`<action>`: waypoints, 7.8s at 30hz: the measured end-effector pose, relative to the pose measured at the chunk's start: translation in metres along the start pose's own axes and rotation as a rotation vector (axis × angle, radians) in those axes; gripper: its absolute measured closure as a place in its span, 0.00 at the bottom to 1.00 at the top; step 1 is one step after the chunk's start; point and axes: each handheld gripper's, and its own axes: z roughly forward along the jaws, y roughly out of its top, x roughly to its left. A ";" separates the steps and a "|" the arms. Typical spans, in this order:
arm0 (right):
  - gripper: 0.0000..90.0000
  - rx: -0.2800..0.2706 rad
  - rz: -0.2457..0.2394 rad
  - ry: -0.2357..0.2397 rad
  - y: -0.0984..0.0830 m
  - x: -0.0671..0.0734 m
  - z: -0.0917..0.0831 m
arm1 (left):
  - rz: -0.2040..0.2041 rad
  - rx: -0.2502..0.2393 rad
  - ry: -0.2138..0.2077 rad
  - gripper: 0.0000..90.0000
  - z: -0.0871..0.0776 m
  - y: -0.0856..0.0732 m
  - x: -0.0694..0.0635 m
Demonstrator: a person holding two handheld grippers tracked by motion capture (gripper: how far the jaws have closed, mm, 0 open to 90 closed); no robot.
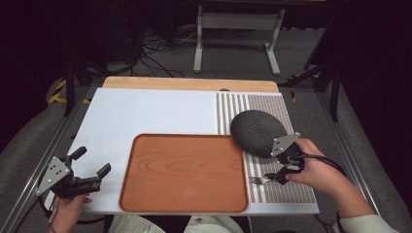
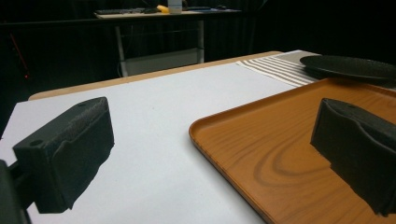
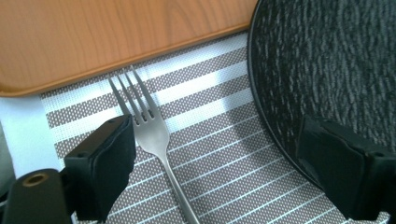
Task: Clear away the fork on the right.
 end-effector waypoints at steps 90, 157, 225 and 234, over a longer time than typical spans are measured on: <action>0.94 0.346 -0.286 0.130 0.013 -0.003 0.008 | -0.024 -0.006 -0.002 0.00 0.000 -0.001 0.003; 0.94 -0.137 0.312 0.051 0.100 0.022 -0.018 | -0.023 -0.011 -0.005 0.00 -0.001 -0.001 0.003; 0.94 0.225 0.705 0.134 0.134 0.039 0.083 | -0.021 -0.009 -0.010 0.00 0.000 0.000 0.003; 0.94 0.248 0.731 0.134 0.131 0.040 0.090 | -0.021 -0.009 -0.011 0.00 0.000 0.000 0.003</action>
